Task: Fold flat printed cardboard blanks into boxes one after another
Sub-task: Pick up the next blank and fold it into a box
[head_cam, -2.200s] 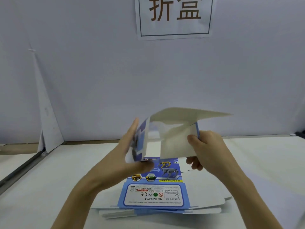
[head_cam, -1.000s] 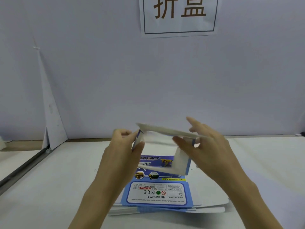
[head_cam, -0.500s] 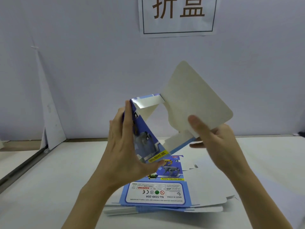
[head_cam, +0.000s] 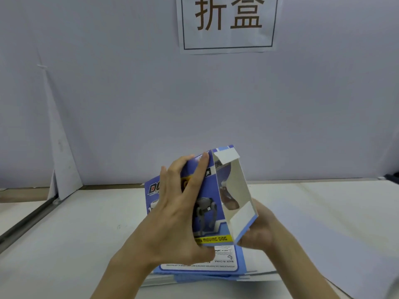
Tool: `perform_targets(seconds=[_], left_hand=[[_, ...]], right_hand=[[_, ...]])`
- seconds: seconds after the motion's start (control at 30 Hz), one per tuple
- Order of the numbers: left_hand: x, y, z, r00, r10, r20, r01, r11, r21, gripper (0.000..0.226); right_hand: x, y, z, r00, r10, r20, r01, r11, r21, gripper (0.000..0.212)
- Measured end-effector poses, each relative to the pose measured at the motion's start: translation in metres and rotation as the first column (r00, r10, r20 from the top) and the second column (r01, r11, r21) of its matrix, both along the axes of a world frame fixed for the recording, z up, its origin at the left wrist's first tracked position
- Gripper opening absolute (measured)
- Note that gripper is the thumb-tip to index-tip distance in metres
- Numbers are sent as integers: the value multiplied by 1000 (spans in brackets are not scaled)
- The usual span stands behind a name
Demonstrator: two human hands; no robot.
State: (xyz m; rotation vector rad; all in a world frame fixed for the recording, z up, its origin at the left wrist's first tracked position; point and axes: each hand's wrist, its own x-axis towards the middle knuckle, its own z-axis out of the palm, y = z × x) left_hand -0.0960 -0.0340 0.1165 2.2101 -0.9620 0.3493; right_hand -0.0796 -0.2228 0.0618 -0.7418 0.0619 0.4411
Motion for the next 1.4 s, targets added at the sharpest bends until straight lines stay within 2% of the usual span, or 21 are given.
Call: perform_targets(seconds=[0.03, 0.07, 0.1, 0.17, 0.23, 0.3, 0.37, 0.47, 0.53, 0.6, 0.63, 0.67, 0.73, 0.83, 0.9, 0.97, 1.07, 1.17, 1.23, 1.33, 1.4], left_hand=[[0, 4, -4, 999, -41, 36, 37, 993, 109, 115], [2, 10, -11, 995, -56, 84, 45, 990, 136, 125], [2, 15, -12, 993, -53, 103, 43, 994, 101, 127], [8, 18, -14, 984, 9, 180, -14, 999, 30, 125], [12, 21, -12, 951, 87, 297, -84, 996, -21, 125], [14, 25, -9, 910, 176, 376, -174, 984, -39, 124], [11, 25, -7, 902, 209, 377, -216, 976, -23, 123], [9, 20, -8, 883, 227, 411, -233, 972, -36, 120], [9, 18, -11, 876, 233, 422, -240, 970, -38, 120], [8, 15, -12, 867, 241, 437, -259, 966, -18, 120], [9, 13, -12, 861, 251, 442, -274, 962, -12, 120], [9, 12, -13, 858, 262, 442, -287, 958, -10, 120], [11, 13, -12, 856, 279, 434, -302, 953, -18, 117], [14, 17, -11, 872, 256, 417, -274, 962, -18, 117], [15, 18, -11, 864, 229, 448, -257, 966, 3, 120], [16, 18, -12, 847, 218, 486, -250, 968, 2, 119], [17, 17, -14, 865, 238, 442, -243, 969, -45, 118], [20, 12, -19, 826, 307, 473, -334, 942, -27, 118], [20, 8, -20, 798, 347, 492, -389, 921, -20, 116], [17, 5, -18, 780, 377, 499, -416, 909, -35, 114], [15, 6, -17, 769, 386, 509, -431, 902, -34, 113]], right_hand=[[1, 1, -3, 996, 84, 34, -85, 996, 19, 23], [-3, 2, 0, 989, 125, 80, -131, 988, 76, 22], [-2, 0, 1, 992, 94, 85, -102, 990, 94, 27], [-2, -3, 9, 987, -117, 109, 119, 993, -13, 42], [-1, -9, 15, 916, -354, 186, 374, 924, -80, 47], [-3, -16, 22, 756, -534, 379, 617, 775, -139, 36], [-9, -21, 28, 565, -577, 590, 790, 584, -186, 31], [-14, -19, 30, 372, -536, 758, 886, 449, -117, 39], [-16, -13, 29, 237, -450, 861, 954, 273, -120, 41], [-17, -9, 28, 170, -355, 919, 980, 155, -121, 43], [-18, -7, 29, 150, -312, 938, 984, 142, -111, 40], [-19, -6, 30, 148, -284, 947, 980, 171, -102, 34], [-21, -5, 34, 225, -342, 913, 933, 346, -100, 32], [-25, -6, 44, 481, -518, 707, 740, 672, -11, 37], [-28, -7, 48, 622, -482, 617, 629, 777, -27, 34], [-28, -7, 48, 658, -435, 614, 611, 785, -99, 25], [-27, -6, 44, 570, -447, 689, 734, 654, -182, 21], [-28, 3, 43, 485, -405, 775, 811, 540, -225, 23], [-30, 16, 43, 450, -326, 831, 805, 551, -220, 23], [-35, 36, 40, 456, -241, 857, 755, 614, -230, 28], [-36, 41, 36, 458, -231, 858, 755, 610, -239, 33]])
